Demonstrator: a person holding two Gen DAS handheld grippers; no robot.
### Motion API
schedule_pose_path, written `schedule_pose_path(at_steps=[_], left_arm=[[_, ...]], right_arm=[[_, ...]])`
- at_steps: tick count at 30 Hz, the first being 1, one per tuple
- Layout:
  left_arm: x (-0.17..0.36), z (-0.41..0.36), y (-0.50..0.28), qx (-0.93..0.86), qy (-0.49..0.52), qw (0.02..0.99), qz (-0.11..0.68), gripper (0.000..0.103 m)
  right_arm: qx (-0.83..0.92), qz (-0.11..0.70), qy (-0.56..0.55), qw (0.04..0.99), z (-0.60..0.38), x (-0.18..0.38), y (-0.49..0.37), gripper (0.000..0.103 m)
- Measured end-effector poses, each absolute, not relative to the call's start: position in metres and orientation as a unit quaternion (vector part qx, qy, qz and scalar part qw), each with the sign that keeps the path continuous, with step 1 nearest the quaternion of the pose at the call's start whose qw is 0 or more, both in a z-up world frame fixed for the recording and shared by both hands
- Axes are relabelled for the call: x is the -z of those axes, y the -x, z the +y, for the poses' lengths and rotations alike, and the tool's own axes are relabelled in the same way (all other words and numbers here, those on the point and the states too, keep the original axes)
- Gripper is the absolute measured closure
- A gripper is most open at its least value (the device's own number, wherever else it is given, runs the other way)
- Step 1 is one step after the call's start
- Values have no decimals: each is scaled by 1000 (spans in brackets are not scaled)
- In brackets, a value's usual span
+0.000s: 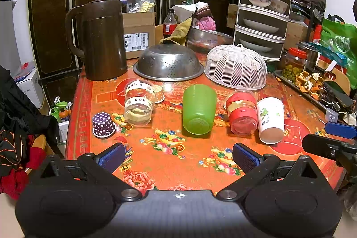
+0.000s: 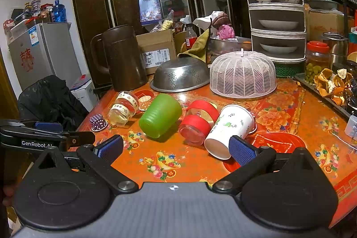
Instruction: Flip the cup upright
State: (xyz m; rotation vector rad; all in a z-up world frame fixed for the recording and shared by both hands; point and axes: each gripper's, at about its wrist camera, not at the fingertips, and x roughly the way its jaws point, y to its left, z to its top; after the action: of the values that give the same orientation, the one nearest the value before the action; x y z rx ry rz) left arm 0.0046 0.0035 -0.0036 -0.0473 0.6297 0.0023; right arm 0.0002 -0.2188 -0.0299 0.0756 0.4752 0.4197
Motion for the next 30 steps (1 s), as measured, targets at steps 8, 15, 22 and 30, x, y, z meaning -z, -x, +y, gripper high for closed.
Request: schedule_pose_path(at_steps=[8,15,22,30], left_arm=[[4,4,-5,-1,24,950,311,0],[5,4,-5,-2,24,950,311,0],[4,3,-4,-2,23,950,311,0],[4,2,-4,-2,22,950,311,0]], right_arm=[[-207,236,-38,949,-221,30,-1,1],[-208,235,-37,949,-221,30,-1,1],[-207,235,-37,949,-221,29,0,1],[-207,235,-37,949,-222,29,0,1]])
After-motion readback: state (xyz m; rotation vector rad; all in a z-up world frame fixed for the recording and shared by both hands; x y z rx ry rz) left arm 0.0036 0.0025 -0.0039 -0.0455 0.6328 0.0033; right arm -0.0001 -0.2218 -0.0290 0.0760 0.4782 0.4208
